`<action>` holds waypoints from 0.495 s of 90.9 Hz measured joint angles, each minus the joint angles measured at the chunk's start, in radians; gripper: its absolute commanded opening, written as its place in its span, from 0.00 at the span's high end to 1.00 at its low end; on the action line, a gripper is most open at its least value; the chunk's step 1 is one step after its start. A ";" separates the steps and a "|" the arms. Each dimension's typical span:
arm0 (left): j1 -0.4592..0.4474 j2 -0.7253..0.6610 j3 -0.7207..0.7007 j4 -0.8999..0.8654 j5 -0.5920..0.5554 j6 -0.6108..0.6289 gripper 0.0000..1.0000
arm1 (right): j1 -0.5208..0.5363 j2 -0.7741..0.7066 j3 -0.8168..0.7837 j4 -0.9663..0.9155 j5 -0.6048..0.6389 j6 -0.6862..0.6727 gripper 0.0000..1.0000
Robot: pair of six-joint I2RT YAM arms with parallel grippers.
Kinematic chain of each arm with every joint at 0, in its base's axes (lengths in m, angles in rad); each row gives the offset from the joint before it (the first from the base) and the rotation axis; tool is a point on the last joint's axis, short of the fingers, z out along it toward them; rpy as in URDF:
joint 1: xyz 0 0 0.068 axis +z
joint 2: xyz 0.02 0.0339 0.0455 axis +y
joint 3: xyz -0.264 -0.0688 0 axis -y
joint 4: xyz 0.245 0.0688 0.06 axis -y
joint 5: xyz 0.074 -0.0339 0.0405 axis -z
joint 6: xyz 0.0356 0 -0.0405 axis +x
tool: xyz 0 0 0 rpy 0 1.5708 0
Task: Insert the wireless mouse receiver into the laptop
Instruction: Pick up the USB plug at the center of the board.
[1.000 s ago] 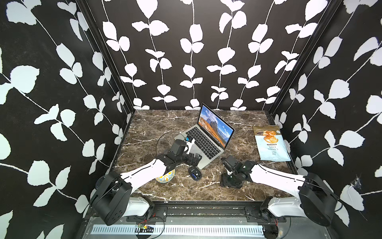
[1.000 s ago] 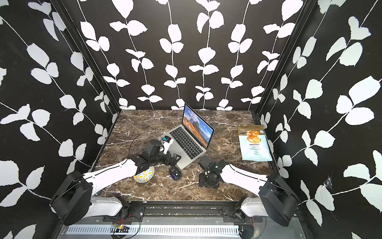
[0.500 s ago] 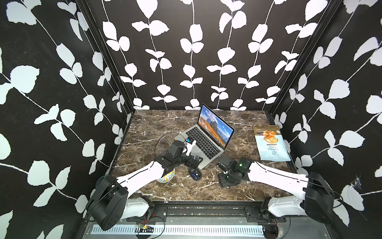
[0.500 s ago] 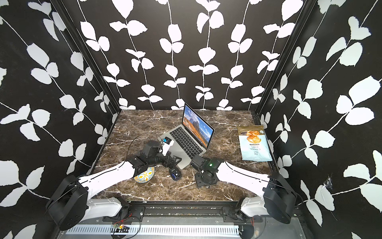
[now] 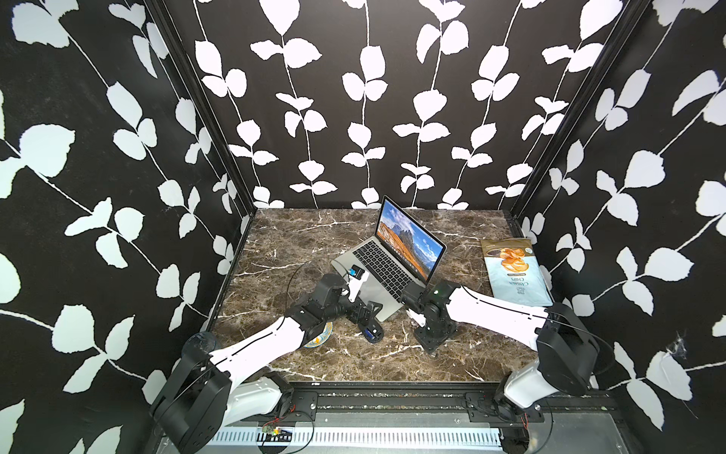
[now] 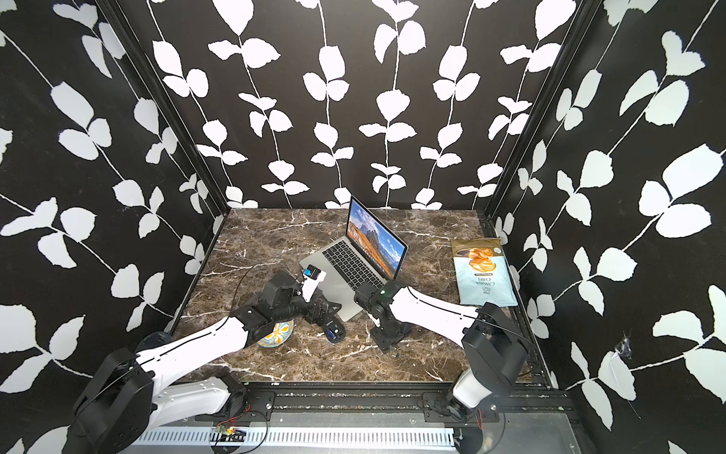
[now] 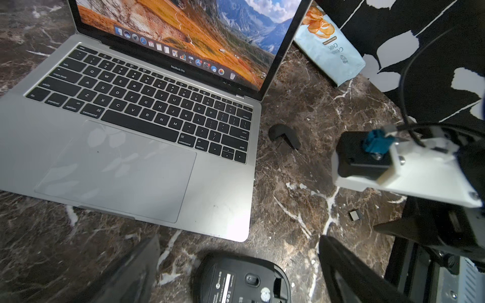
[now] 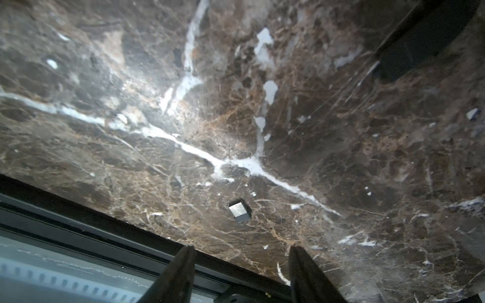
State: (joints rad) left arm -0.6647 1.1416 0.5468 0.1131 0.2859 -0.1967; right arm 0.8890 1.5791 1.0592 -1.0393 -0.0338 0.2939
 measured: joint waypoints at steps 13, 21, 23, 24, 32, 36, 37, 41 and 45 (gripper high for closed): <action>0.000 -0.022 -0.012 0.013 -0.010 0.006 0.02 | 0.000 0.061 -0.028 0.034 -0.015 -0.018 0.40; 0.000 -0.022 -0.012 0.018 -0.013 0.007 0.01 | -0.001 0.075 -0.067 0.048 -0.016 -0.018 0.40; 0.000 -0.022 -0.012 0.019 -0.013 0.007 0.02 | -0.002 0.075 -0.077 0.052 -0.016 -0.018 0.40; 0.000 -0.022 -0.012 0.020 -0.013 0.007 0.01 | -0.002 0.075 -0.080 0.053 -0.016 -0.018 0.40; 0.000 -0.019 -0.012 0.021 -0.013 0.008 0.02 | -0.008 0.075 -0.105 0.068 -0.016 -0.018 0.40; 0.000 -0.016 -0.012 0.021 -0.013 0.007 0.02 | -0.014 0.075 -0.115 0.079 -0.019 -0.018 0.41; 0.000 -0.016 -0.012 0.021 -0.013 0.007 0.01 | -0.016 0.075 -0.118 0.081 -0.021 -0.018 0.41; 0.000 -0.013 -0.012 0.020 -0.013 0.007 0.01 | -0.024 0.075 -0.128 0.093 -0.029 -0.018 0.43; 0.000 -0.013 -0.012 0.021 -0.014 0.007 0.02 | -0.031 0.075 -0.135 0.106 -0.035 -0.018 0.45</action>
State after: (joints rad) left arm -0.6647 1.1282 0.5346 0.1337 0.2722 -0.1894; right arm 0.8577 1.6539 0.9241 -0.9337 -0.0685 0.2764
